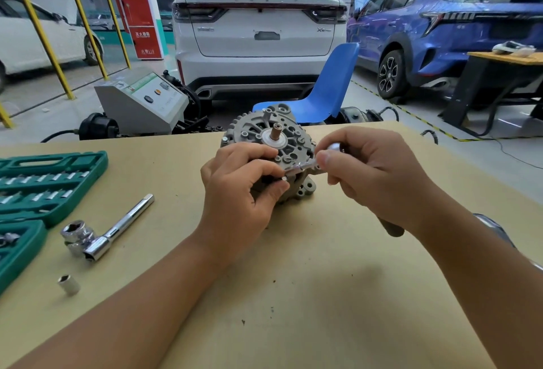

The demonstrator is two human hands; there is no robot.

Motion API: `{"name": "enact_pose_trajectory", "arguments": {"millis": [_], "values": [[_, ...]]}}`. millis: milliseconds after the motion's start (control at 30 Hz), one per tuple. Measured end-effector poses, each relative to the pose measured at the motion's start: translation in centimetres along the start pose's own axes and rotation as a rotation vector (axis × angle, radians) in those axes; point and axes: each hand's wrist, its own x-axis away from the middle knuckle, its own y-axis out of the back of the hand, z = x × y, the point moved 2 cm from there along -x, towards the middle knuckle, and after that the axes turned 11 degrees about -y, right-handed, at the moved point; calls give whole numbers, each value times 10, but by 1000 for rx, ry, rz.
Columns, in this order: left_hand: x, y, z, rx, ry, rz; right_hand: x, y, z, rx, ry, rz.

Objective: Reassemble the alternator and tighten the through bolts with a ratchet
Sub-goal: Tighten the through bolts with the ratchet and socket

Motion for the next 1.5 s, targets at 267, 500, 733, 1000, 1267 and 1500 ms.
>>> {"name": "enact_pose_trajectory", "arguments": {"millis": [267, 500, 733, 1000, 1267, 1500], "values": [[-1, 1, 3, 8, -10, -10, -16, 2, 21, 295, -12, 101], [0, 0, 6, -5, -41, -15, -46, 1, 58, 565, -68, 305], [1, -1, 4, -12, -44, 2, -53, 5, 57, 579, -65, 392], [1, 0, 4, -10, -34, -8, -46, 15, 46, 461, -46, 426], [0, 1, 4, 20, -28, -20, -45, 12, 39, 391, -20, 335], [1, 0, 3, 11, -29, -23, -44, 11, 43, 475, -18, 367]]}}
